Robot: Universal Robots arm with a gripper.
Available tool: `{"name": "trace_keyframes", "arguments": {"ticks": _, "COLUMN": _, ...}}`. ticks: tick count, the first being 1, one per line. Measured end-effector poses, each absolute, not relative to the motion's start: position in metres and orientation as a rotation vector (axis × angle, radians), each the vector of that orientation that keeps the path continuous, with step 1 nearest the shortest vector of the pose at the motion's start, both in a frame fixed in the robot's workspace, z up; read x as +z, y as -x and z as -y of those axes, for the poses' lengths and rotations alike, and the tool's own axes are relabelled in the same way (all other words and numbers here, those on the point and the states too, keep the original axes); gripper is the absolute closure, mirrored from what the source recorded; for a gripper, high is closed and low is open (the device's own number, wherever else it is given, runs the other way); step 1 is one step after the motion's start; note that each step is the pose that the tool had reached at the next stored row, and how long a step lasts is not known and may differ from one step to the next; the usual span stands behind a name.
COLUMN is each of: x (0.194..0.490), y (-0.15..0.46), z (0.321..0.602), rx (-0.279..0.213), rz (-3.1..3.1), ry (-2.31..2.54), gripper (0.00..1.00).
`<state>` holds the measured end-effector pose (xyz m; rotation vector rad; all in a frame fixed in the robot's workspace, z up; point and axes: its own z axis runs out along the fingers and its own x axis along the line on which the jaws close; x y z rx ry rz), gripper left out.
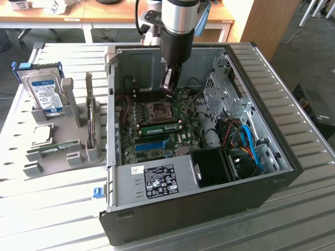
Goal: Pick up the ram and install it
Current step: 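Press down the ram until it locks into place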
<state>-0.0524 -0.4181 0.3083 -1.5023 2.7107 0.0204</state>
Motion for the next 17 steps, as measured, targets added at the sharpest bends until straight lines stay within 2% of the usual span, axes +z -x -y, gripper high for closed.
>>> {"name": "trace_keyframes", "arguments": {"ticks": 17, "x": 0.3083, "y": 0.0524, "z": 0.4181, "rx": 0.016, "rz": -2.803, "ry": 1.321, "gripper": 0.89}}
